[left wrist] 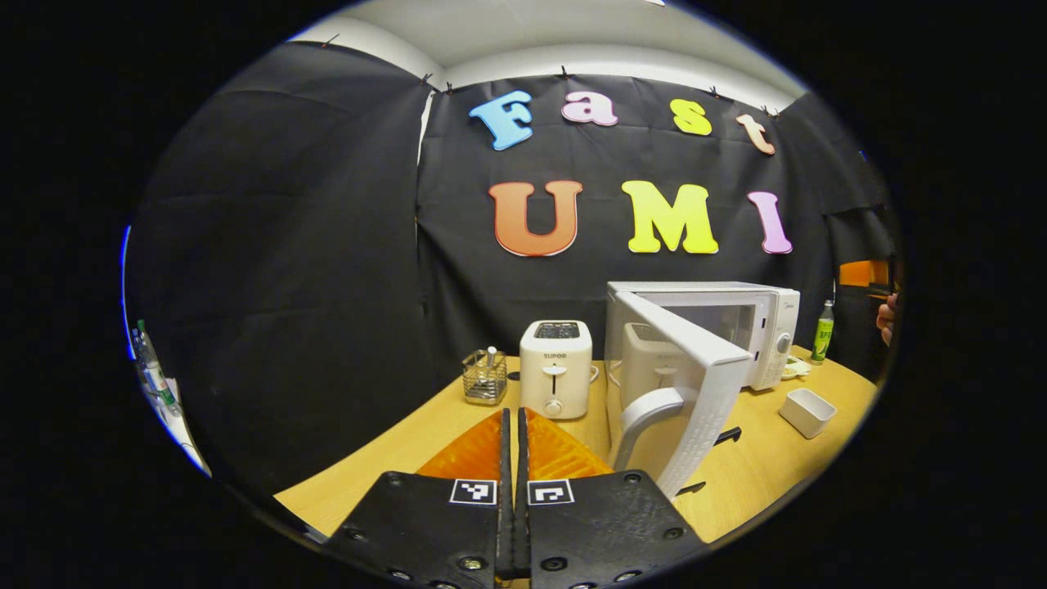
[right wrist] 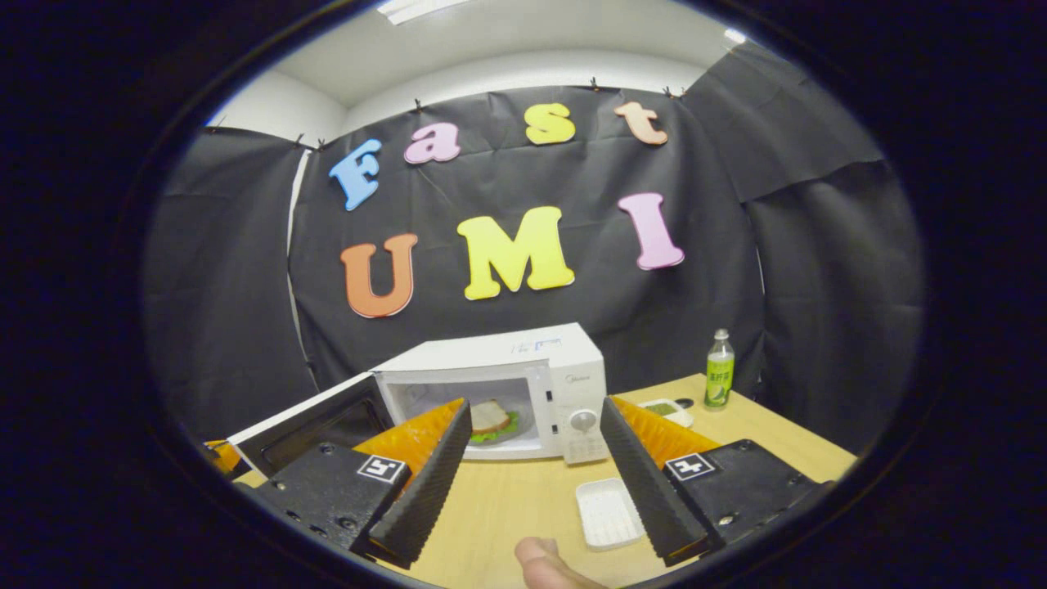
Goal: Open the microwave oven with the left hand, put the food in, and close the microwave oven.
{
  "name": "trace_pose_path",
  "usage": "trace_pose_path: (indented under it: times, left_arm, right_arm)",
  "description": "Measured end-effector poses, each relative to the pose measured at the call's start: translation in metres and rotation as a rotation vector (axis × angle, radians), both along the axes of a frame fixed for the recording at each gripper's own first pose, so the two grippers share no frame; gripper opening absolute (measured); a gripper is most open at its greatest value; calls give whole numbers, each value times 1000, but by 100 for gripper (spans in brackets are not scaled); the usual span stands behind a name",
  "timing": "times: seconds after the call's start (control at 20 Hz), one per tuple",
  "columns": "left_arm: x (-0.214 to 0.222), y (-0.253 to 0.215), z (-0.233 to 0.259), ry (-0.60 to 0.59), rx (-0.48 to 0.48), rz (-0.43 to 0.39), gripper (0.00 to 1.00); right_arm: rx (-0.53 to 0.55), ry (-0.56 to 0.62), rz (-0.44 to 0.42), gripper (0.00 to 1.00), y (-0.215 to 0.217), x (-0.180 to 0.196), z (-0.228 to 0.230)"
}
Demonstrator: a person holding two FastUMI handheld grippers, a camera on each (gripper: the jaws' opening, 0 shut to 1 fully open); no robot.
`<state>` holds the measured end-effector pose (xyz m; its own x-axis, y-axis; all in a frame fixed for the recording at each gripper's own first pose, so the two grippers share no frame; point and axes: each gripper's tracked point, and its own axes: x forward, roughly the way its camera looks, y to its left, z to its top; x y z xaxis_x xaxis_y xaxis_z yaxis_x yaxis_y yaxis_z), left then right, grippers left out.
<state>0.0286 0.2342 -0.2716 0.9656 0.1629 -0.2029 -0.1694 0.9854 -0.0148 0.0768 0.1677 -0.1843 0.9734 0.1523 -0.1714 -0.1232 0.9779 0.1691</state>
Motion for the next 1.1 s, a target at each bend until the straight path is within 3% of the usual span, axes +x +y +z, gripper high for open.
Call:
trace_pose_path:
  times: [0.05, 0.15, 0.2, 0.25, 0.35, 0.4, 0.45, 0.5, 0.55, 0.6, 0.65, 0.7, 0.85, 0.9, 0.95, 1.1]
  left_arm:
    - [4, -4, -3, 5, -17, -14, 0]
    - [6, -6, -7, 2, -32, -19, 0]
    - [8, -15, -8, 0, -47, -46, 0]
    - [7, -25, -9, 3, -59, -69, 0]
    - [9, -40, -16, 19, -67, -101, 0]
    - [9, -44, -13, 10, -57, -100, 0]
    - [7, -49, -13, 11, -58, -112, 0]
    - [9, -58, -14, 8, -74, -135, 10]
    - [11, -69, -12, 1, -95, -162, 0]
    - [12, -80, -10, -6, -115, -192, 0]
    - [15, -93, -7, -20, -130, -223, 0]
    - [17, -105, -2, -33, -141, -255, 0]
    - [25, -139, 0, -42, -134, -330, 0]
    - [29, -147, -1, -37, -119, -344, 0]
    - [34, -156, -2, -37, -105, -360, 0]
    - [49, -186, 0, -43, -102, -413, 0]
  right_arm:
    - [-3, -1, -4, 90, -12, -7, 5]
    - [0, -2, -7, 90, -32, -25, 13]
    - [2, -1, -9, 100, -43, -34, 16]
    - [6, -5, -9, 91, -53, -43, 20]
    - [22, -14, -14, 91, -73, -58, 26]
    - [26, -16, -16, 100, -83, -65, 29]
    - [26, -14, -18, 91, -90, -69, 31]
    - [23, -14, -27, 100, -101, -72, 31]
    - [17, -15, -39, 100, -111, -75, 33]
    - [9, -23, -55, 91, -120, -76, 36]
    - [5, -37, -69, 91, -129, -79, 41]
    - [5, -52, -77, 100, -136, -83, 45]
    - [12, -67, -66, 100, -146, -90, 52]
    - [8, -70, -60, 91, -150, -93, 53]
    - [1, -78, -62, 100, -154, -94, 55]
    - [-13, -93, -75, 100, -167, -97, 58]
